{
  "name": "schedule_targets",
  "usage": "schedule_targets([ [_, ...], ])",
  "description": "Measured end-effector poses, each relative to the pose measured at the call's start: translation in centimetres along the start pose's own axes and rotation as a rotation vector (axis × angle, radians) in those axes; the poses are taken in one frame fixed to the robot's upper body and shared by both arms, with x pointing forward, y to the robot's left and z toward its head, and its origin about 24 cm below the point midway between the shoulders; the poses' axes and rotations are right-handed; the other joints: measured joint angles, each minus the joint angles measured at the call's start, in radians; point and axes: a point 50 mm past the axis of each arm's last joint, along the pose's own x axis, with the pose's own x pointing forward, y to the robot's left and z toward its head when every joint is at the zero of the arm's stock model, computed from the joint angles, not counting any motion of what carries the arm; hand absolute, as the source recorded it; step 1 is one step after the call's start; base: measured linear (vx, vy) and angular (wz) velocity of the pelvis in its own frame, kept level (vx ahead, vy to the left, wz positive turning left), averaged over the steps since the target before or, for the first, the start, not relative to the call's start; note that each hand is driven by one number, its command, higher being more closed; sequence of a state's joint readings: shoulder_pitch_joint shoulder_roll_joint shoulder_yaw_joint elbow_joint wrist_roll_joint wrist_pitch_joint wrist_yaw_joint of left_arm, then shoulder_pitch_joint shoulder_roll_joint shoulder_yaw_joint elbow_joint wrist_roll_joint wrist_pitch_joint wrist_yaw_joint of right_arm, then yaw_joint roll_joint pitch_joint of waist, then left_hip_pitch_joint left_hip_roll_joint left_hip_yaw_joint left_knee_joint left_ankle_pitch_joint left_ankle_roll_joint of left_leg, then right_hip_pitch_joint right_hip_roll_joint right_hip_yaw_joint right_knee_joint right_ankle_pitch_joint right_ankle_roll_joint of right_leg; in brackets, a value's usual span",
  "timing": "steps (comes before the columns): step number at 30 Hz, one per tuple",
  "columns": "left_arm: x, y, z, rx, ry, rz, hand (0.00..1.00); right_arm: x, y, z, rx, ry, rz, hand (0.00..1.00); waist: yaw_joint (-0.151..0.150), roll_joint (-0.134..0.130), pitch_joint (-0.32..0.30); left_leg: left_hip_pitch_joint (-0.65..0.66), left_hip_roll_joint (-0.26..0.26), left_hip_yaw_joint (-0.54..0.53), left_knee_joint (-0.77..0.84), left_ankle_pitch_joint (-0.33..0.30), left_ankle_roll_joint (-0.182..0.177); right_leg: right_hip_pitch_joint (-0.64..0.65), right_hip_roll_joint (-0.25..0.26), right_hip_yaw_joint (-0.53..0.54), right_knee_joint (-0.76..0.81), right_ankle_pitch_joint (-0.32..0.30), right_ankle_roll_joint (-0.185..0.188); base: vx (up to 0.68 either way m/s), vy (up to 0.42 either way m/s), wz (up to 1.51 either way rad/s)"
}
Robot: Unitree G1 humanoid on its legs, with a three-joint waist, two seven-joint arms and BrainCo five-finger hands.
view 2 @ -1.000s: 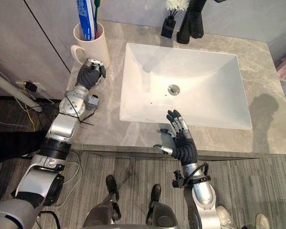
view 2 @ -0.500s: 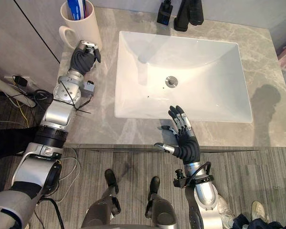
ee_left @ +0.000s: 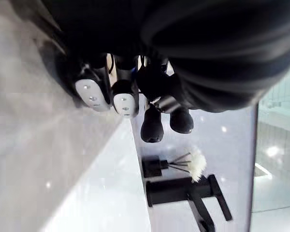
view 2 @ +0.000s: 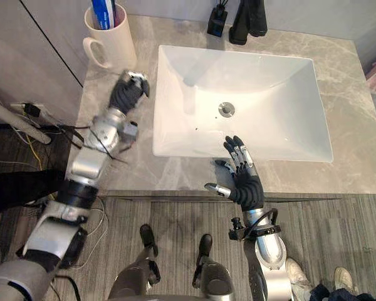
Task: Organize washtable
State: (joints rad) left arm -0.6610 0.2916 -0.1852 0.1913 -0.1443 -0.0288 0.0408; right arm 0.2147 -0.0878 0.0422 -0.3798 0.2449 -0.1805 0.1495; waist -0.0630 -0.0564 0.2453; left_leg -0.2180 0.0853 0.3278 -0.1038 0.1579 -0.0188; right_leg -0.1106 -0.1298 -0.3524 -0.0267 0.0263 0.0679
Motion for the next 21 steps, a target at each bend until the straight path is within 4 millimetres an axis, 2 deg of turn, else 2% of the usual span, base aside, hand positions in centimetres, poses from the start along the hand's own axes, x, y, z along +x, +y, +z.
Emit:
schedule_targets([
  [1, -0.6, -0.3, -0.3, -0.021, 0.005, -0.005, 1.00, 0.1, -0.1, 0.0, -0.003, -0.001, -0.003, 0.00, 0.002, 0.005, -0.002, 0.005, 0.000, -0.002, 0.000, 0.000, 0.000, 0.007, 0.000, -0.002, -0.001, 0.000, 0.000, 0.00, 0.035, 0.11],
  [2, -2.2, -1.0, -1.3, -0.083, 0.031, -0.016, 1.00, 0.2, -0.6, -0.3, -0.011, 0.009, -0.021, 0.00, 0.016, 0.024, -0.008, 0.023, -0.002, -0.007, 0.000, 0.000, 0.000, 0.026, -0.001, -0.006, -0.001, -0.002, 0.000, 0.00, 0.029, 0.08],
  [3, -2.9, -1.1, -1.8, -0.113, 0.042, -0.015, 1.00, 0.1, -0.8, -0.4, -0.015, 0.018, -0.029, 0.00, 0.021, 0.035, -0.014, 0.026, -0.002, -0.009, 0.000, 0.000, 0.000, 0.031, -0.001, -0.009, -0.002, -0.002, 0.001, 0.01, 0.036, 0.16],
  [5, -6.3, -0.9, -3.6, -0.229, 0.103, 0.027, 1.00, 0.0, -1.6, -0.6, -0.035, 0.033, -0.052, 0.00, 0.024, 0.076, -0.038, 0.044, -0.010, -0.024, 0.000, 0.000, 0.000, 0.060, -0.008, -0.028, -0.003, -0.015, 0.014, 0.01, 0.032, 0.20],
  [6, -7.4, -0.7, -4.1, -0.251, 0.124, 0.046, 1.00, -0.1, -1.8, -0.8, -0.040, 0.043, -0.061, 0.00, 0.024, 0.085, -0.045, 0.052, -0.012, -0.026, 0.000, 0.000, 0.000, 0.069, -0.009, -0.030, -0.003, -0.017, 0.017, 0.01, 0.036, 0.13],
  [7, -9.6, -0.1, -5.0, -0.298, 0.169, 0.087, 1.00, -0.4, -2.5, -1.1, -0.052, 0.066, -0.089, 0.00, 0.025, 0.102, -0.056, 0.070, -0.014, -0.028, 0.000, -0.001, -0.001, 0.089, -0.011, -0.033, -0.003, -0.021, 0.019, 0.01, 0.022, 0.06],
  [8, -10.7, 0.2, -5.4, -0.310, 0.190, 0.111, 1.00, -0.6, -2.9, -1.1, -0.060, 0.069, -0.104, 0.00, 0.026, 0.108, -0.062, 0.078, -0.014, -0.029, 0.000, -0.002, 0.000, 0.097, -0.012, -0.033, -0.003, -0.023, 0.019, 0.01, 0.032, 0.06],
  [10, -14.9, 1.8, -6.4, -0.362, 0.253, 0.242, 1.00, -1.9, -5.0, -1.3, -0.105, 0.107, -0.202, 0.00, 0.038, 0.125, -0.090, 0.096, -0.014, -0.033, 0.000, -0.003, 0.000, 0.119, -0.012, -0.040, -0.006, -0.031, 0.017, -0.01, 0.022, 0.06],
  [11, -15.8, 2.2, -6.6, -0.364, 0.269, 0.273, 1.00, -2.4, -5.5, -1.4, -0.116, 0.118, -0.230, 0.00, 0.041, 0.126, -0.095, 0.101, -0.014, -0.036, 0.000, -0.003, -0.001, 0.126, -0.012, -0.043, -0.008, -0.032, 0.017, -0.03, 0.023, 0.07],
  [13, -19.1, 2.6, -7.3, -0.392, 0.328, 0.365, 1.00, -4.6, -7.4, -1.7, -0.148, 0.175, -0.331, 0.00, 0.052, 0.119, -0.124, 0.121, -0.014, -0.042, 0.000, -0.008, -0.007, 0.146, -0.013, -0.051, -0.012, -0.040, 0.020, -0.02, 0.025, 0.11],
  [14, -20.3, 2.6, -7.5, -0.405, 0.350, 0.386, 0.00, -5.4, -8.0, -1.8, -0.157, 0.195, -0.370, 0.00, 0.052, 0.115, -0.136, 0.127, -0.014, -0.048, 0.000, -0.010, -0.010, 0.156, -0.014, -0.057, -0.012, -0.043, 0.024, -0.01, 0.016, 0.13],
  [17, -23.6, 1.9, -8.3, -0.449, 0.437, 0.446, 0.00, -7.9, -9.4, -2.2, -0.167, 0.254, -0.493, 0.00, 0.051, 0.099, -0.180, 0.131, -0.013, -0.052, 0.000, -0.011, -0.009, 0.160, -0.015, -0.059, -0.013, -0.047, 0.028, 0.00, 0.005, 0.03],
  [19, -25.1, 1.4, -8.6, -0.484, 0.471, 0.486, 0.00, -9.8, -10.0, -2.9, -0.175, 0.325, -0.557, 0.00, 0.051, 0.094, -0.186, 0.139, -0.011, -0.051, 0.000, -0.012, -0.009, 0.167, -0.015, -0.058, -0.012, -0.048, 0.028, 0.00, 0.000, 0.00],
  [21, -26.8, 1.0, -9.1, -0.514, 0.520, 0.525, 0.00, -10.9, -10.4, -2.9, -0.186, 0.348, -0.603, 0.00, 0.049, 0.092, -0.189, 0.152, -0.010, -0.045, 0.000, -0.015, -0.005, 0.177, -0.015, -0.055, -0.013, -0.048, 0.029, -0.01, 0.017, -0.06],
])
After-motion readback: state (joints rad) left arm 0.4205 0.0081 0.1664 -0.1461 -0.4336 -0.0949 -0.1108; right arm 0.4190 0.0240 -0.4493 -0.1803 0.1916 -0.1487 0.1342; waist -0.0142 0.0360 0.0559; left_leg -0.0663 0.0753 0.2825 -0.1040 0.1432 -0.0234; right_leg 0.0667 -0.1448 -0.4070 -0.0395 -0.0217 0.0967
